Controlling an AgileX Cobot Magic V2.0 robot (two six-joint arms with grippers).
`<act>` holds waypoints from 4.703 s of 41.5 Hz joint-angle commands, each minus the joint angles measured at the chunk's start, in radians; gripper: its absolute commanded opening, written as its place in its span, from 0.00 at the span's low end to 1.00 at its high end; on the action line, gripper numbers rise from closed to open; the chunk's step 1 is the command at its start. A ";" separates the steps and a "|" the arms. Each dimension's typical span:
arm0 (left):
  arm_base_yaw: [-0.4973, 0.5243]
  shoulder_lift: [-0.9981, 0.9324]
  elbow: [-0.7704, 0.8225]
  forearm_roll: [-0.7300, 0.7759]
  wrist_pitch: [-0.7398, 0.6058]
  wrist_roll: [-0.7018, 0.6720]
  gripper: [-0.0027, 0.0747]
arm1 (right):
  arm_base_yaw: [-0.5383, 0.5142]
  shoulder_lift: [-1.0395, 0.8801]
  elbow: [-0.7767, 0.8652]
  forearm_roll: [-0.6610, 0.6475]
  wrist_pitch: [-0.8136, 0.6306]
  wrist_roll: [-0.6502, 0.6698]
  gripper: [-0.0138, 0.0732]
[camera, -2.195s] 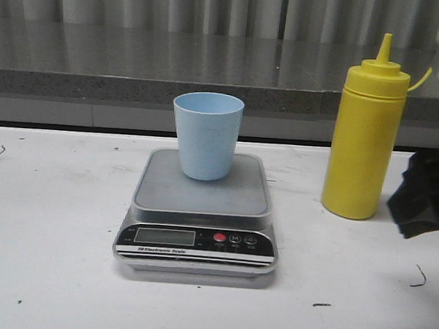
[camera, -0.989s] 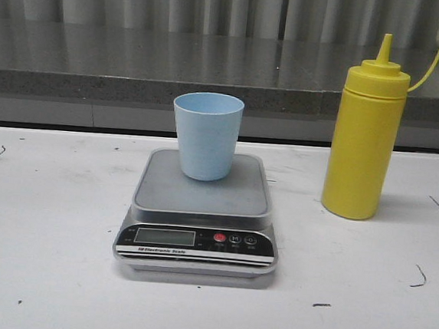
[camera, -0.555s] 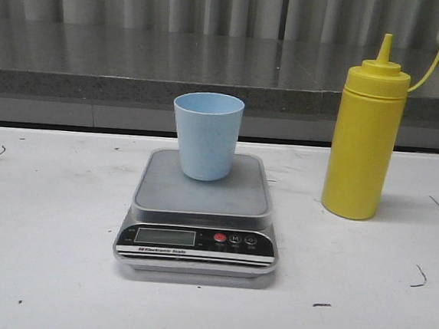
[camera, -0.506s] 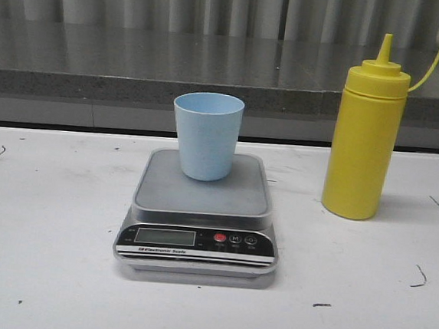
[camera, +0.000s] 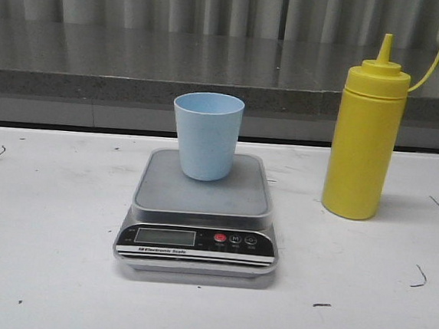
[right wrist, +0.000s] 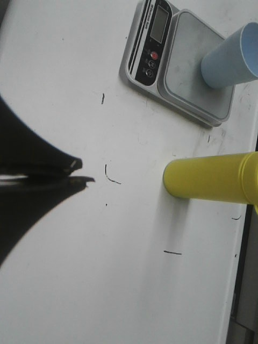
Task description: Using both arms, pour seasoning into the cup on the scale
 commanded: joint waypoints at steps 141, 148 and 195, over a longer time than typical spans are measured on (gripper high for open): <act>0.516 -0.551 0.746 -0.010 -0.927 -0.009 0.01 | -0.046 -0.041 -0.012 -0.036 -0.078 -0.017 0.02; 0.516 -0.551 0.746 -0.010 -0.927 -0.009 0.01 | -0.208 -0.198 0.175 0.068 -0.425 -0.231 0.02; 0.516 -0.551 0.746 -0.010 -0.927 -0.009 0.01 | -0.497 -0.430 0.623 0.240 -0.952 -0.288 0.02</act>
